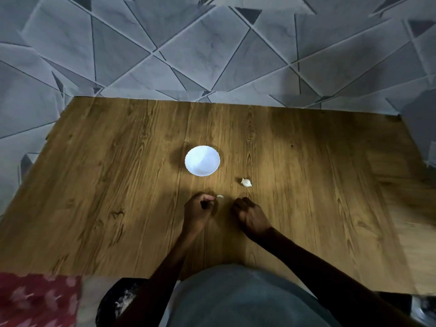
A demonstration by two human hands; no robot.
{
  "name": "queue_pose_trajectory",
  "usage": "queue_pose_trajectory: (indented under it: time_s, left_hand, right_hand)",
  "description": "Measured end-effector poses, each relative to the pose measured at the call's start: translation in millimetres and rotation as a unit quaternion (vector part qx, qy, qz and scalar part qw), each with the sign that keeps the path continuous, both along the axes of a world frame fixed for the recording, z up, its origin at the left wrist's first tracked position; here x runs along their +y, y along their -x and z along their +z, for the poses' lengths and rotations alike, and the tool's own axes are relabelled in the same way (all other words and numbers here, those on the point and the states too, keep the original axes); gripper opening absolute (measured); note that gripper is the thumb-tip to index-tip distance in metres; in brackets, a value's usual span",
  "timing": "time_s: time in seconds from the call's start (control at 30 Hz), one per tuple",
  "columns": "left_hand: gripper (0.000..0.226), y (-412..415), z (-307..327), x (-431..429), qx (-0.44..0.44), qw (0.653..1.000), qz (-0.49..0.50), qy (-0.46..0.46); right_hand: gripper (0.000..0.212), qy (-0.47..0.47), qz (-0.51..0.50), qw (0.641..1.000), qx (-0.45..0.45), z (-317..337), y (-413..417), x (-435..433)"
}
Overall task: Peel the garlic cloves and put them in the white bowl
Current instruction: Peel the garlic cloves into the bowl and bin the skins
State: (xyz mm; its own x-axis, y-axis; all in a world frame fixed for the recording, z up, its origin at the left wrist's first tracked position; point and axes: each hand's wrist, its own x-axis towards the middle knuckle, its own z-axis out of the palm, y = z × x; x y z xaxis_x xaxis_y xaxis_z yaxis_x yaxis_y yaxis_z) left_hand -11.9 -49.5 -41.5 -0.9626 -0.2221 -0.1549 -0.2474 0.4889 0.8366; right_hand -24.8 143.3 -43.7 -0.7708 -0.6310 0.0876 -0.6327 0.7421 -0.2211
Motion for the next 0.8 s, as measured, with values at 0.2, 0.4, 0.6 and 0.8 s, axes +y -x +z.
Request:
queue_pose_trajectory:
  time_s: [0.2, 0.4, 0.6, 0.8]
  left_hand:
    - [0.014, -5, 1, 4, -0.091, 0.979, 0.076, -0.165]
    - [0.025, 2, 34, 28, -0.203, 0.797, 0.237, -0.518]
    - [0.024, 11, 45, 33, -0.223, 0.663, 0.303, -0.647]
    - [0.024, 17, 40, 19, -0.208, 0.708, 0.340, -0.582]
  right_hand:
    - [0.041, 0.061, -0.064, 0.996, 0.000, 6, 0, -13]
    - [0.021, 0.370, -0.286, 0.843, -0.264, 34, 11, -46]
    - [0.025, 0.334, -0.203, 0.878, -0.277, 48, 9, -53]
    - [0.022, 0.210, -0.270, 0.927, -0.152, 41, 42, -24]
